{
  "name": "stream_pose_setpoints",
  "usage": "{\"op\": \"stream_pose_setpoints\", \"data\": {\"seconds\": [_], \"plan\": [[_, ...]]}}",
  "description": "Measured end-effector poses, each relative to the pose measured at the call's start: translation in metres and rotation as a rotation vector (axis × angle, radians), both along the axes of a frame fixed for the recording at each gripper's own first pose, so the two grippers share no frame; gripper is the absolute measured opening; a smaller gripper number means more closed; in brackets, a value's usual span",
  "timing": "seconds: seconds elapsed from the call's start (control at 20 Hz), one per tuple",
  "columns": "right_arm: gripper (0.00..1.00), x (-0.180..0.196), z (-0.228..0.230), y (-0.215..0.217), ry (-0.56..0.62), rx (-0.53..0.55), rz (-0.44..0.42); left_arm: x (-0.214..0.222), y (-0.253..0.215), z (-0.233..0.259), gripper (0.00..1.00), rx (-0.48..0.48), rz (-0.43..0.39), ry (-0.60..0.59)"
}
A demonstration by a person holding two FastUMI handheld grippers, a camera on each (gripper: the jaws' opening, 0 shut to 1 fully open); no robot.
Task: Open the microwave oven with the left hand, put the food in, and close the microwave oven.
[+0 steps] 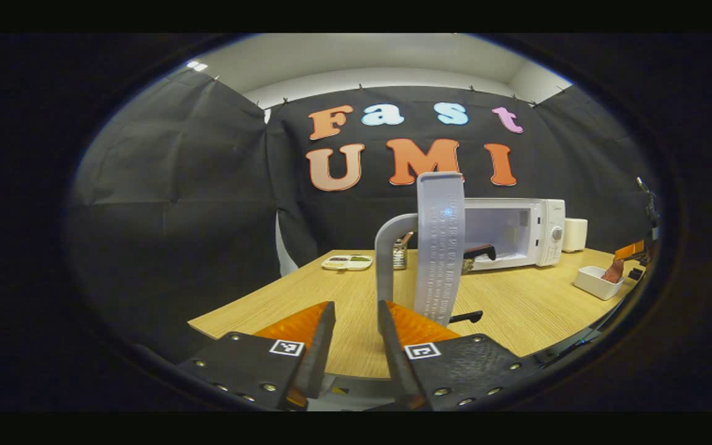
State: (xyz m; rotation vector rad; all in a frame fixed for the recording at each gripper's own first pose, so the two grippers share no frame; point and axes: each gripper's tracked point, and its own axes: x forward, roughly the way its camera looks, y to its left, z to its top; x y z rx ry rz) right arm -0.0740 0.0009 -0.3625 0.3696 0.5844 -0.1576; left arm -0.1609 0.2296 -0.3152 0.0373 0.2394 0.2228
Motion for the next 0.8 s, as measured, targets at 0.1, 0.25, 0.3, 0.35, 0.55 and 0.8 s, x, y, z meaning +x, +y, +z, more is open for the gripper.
{"op": "stream_pose_setpoints", "data": {"seconds": [0.1, 0.25, 0.3, 0.35, 0.55, 0.8], "plan": [[0.68, -0.001, -0.004, 0.004, 0.005, 0.087, -0.018, -0.001, 0.005, 0.009, 0.65, -0.004, 0.019, -0.03], [0.55, -0.002, -0.011, 0.01, 0.019, 0.24, -0.046, -0.002, 0.02, 0.022, 0.77, -0.007, 0.064, -0.062], [0.53, -0.002, -0.013, 0.014, 0.02, 0.29, -0.052, -0.002, 0.027, 0.025, 0.77, 0.004, 0.08, -0.064], [0.47, -0.002, -0.012, 0.016, 0.017, 0.33, -0.053, -0.001, 0.032, 0.027, 0.77, 0.01, 0.089, -0.067], [0.3, 0.004, -0.013, 0.013, 0.003, 0.417, -0.103, 0.0, 0.04, 0.023, 0.77, 0.043, 0.113, -0.046], [0.16, 0.01, -0.001, 0.015, -0.019, 0.421, -0.096, 0.009, 0.043, 0.019, 0.77, 0.066, 0.105, -0.016]]}}
